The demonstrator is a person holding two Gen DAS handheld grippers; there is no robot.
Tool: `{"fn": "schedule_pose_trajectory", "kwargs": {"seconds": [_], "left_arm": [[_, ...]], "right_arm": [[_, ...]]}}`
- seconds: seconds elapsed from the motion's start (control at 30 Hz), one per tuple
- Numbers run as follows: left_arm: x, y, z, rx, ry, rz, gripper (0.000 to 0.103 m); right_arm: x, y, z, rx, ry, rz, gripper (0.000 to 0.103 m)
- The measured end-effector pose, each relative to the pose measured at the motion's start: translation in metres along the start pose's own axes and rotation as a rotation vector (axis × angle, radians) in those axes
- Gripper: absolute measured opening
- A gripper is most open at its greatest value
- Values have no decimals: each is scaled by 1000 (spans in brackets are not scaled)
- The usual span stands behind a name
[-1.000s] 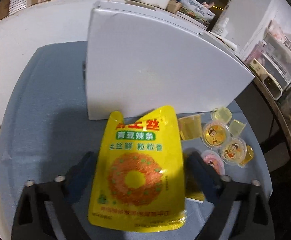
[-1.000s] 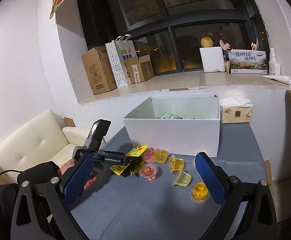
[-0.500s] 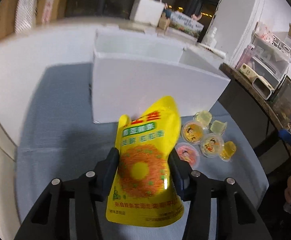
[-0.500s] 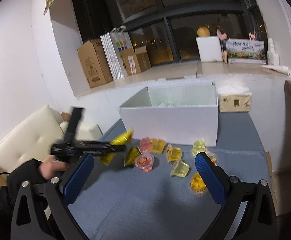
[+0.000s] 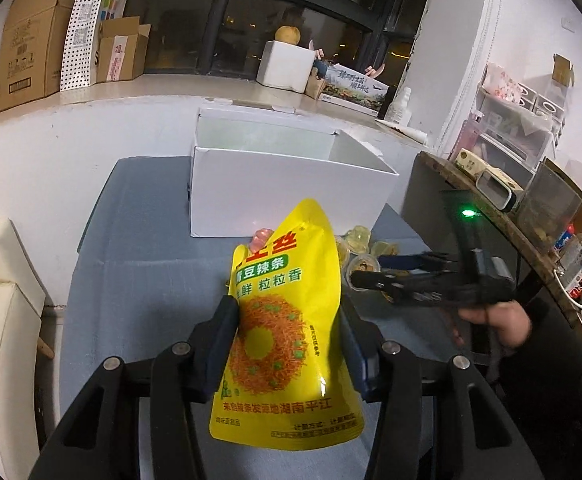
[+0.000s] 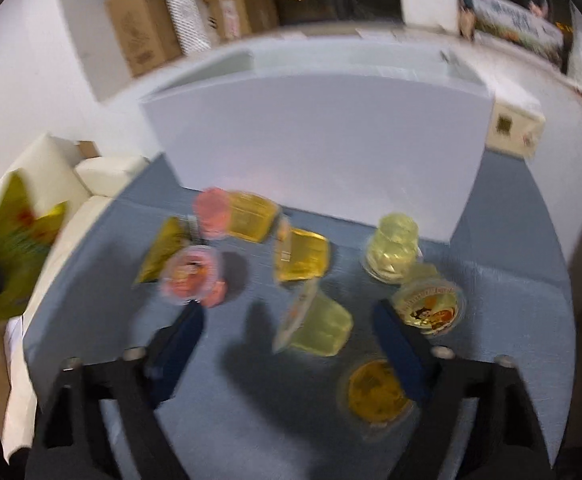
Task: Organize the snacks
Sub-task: 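Lift the yellow pouch with the left gripper while the right grasps a yellow jelly cup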
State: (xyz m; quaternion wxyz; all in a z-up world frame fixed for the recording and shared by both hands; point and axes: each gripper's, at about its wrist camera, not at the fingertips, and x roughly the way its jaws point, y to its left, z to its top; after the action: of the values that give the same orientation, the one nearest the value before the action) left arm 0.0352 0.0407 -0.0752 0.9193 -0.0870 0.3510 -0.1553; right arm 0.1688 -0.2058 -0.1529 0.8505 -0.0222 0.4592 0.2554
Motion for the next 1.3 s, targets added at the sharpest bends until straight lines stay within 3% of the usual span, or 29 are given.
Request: {"fn": "schedule_pose_trajectory", "kwargs": {"seconds": [0.07, 0.13, 0.27, 0.37, 0.47, 0.53, 0.63, 0.7, 0.77, 0.8, 0.83, 1.0, 1.17, 1.2, 1.3], "left_arm": [[0, 0, 0, 3, -2, 4, 54], [0, 0, 0, 2, 0, -1, 54], [0, -4, 0, 10, -1, -1, 54], [-1, -7, 3, 18, -12, -6, 52], [1, -13, 13, 33, -20, -3, 46], [13, -17, 17, 64, 5, 25, 25], [30, -11, 12, 34, 73, 12, 21], [28, -17, 2, 67, 94, 46, 23], [27, -23, -8, 98, 113, 64, 52], [30, -25, -14, 119, 135, 66, 88], [33, -25, -19, 133, 141, 78, 103], [65, -7, -31, 63, 217, 96, 103], [84, 1, -37, 70, 259, 126, 101], [87, 2, -40, 62, 267, 117, 87], [81, 4, -39, 47, 250, 106, 61]], "right_arm": [[3, -1, 1, -10, -4, -18, 50], [5, -2, 2, -12, 13, 16, 39], [1, 2, -2, -33, 3, 24, 38], [-22, 5, -7, -12, -52, 49, 38], [-55, 10, -5, -23, -137, 61, 38], [-71, 12, 0, -41, -177, 28, 38], [-85, 9, 3, -21, -216, 34, 38], [-92, 9, -1, -26, -229, 31, 38], [-95, 9, -5, -13, -234, 49, 36], [-96, 9, -7, -9, -237, 49, 33], [-96, 9, -10, -11, -241, 44, 33], [-87, 12, -17, -18, -228, 50, 33], [-87, 12, -20, -10, -232, 65, 33], [-88, 13, -21, -12, -235, 67, 33], [-91, 14, -22, -14, -240, 71, 33]]}}
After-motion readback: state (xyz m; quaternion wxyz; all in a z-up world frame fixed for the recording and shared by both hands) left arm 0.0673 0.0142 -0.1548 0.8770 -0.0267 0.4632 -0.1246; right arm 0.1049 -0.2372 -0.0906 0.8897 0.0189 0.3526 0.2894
